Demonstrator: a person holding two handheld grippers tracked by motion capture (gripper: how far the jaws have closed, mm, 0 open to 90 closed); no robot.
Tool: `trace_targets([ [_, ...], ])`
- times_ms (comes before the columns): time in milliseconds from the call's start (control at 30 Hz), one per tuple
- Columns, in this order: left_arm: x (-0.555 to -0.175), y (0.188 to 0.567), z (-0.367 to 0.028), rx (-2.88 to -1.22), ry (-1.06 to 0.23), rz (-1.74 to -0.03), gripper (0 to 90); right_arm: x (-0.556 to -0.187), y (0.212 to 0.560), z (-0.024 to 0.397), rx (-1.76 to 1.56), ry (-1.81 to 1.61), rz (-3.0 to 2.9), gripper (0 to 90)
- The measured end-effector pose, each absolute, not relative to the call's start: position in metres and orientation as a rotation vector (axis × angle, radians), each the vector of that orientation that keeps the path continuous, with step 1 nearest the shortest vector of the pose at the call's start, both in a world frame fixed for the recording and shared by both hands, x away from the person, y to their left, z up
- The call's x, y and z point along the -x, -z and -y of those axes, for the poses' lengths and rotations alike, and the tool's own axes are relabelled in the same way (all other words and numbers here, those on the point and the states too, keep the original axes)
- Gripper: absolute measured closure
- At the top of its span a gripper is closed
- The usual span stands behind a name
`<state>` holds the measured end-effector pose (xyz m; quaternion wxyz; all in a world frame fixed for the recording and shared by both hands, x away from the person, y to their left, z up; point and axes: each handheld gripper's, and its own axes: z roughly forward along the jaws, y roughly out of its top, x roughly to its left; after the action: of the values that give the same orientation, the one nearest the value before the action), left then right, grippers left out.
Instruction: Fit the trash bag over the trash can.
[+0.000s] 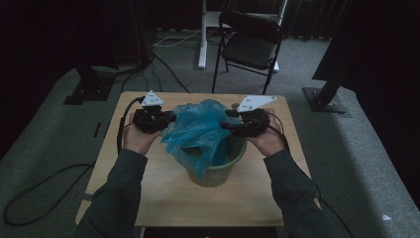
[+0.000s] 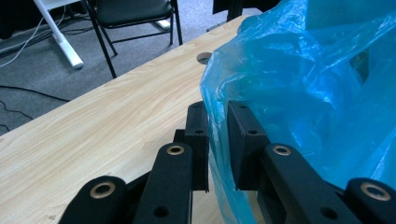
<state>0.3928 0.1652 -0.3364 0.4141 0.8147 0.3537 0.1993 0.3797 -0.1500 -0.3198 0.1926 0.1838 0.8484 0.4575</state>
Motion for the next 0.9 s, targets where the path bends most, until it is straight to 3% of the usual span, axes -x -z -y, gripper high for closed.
trace_targets([
  [200, -0.394, 0.339, -0.161, -2.052, -0.489, -0.888, 79.1, -0.377, 0.332, 0.135, -0.473, -1.06, -2.359, 41.4],
  [367, -0.393, 0.338, -0.159, -2.052, -0.493, -0.878, 76.2, -0.383, 0.338, 0.129, -0.491, -0.935, -2.336, 76.7],
  [500, -0.386, 0.336, -0.163, -2.022, -0.518, -0.862, 66.6, -0.387, 0.331, 0.136, -0.552, -1.006, -2.317, 88.6],
  [700, -0.366, 0.324, -0.175, -1.949, -0.552, -0.798, 56.8, -0.389, 0.323, 0.147, -0.632, -1.042, -2.299, 89.7],
  [900, -0.354, 0.313, -0.185, -1.91, -0.59, -0.749, 54.3, -0.39, 0.322, 0.149, -0.643, -1.06, -2.306, 89.6],
])
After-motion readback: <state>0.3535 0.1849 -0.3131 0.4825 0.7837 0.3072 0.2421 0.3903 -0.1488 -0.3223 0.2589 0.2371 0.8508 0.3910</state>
